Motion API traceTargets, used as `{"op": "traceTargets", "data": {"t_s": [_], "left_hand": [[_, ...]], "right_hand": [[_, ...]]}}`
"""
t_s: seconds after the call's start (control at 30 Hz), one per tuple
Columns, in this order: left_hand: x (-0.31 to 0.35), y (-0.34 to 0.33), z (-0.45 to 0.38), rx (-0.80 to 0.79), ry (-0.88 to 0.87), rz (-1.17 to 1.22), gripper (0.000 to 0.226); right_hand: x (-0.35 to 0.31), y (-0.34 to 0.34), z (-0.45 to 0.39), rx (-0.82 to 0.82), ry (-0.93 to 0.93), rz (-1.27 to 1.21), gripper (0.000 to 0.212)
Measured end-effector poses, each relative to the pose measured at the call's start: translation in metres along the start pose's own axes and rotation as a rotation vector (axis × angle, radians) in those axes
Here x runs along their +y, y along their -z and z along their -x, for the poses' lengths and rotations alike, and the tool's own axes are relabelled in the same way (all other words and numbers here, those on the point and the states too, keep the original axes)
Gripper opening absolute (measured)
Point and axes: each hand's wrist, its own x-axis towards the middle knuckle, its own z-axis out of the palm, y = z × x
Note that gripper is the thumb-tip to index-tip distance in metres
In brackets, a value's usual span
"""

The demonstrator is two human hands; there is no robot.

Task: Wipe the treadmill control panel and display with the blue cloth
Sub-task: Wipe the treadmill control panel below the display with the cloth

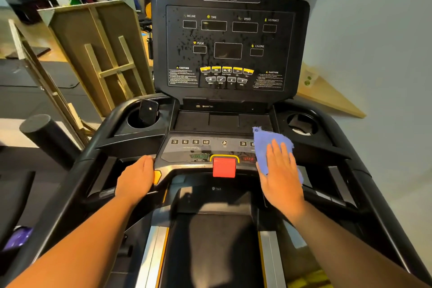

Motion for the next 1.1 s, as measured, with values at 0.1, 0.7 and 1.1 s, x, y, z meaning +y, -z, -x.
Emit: {"op": "traceTargets", "data": {"t_s": [0.1, 0.7, 1.1], "left_hand": [[0.002, -0.001, 0.000, 0.029, 0.067, 0.027, 0.061], [0.004, -0.003, 0.004, 0.057, 0.052, 0.045, 0.066], [0.007, 0.000, 0.007, 0.060, 0.034, 0.033, 0.065]], "right_hand": [[-0.026, -0.004, -0.009, 0.011, 0.019, -0.049, 0.071], [0.010, -0.007, 0.018, -0.019, 0.316, -0.015, 0.079], [-0.027, -0.004, -0.003, 0.014, -0.022, -0.046, 0.072]]}}
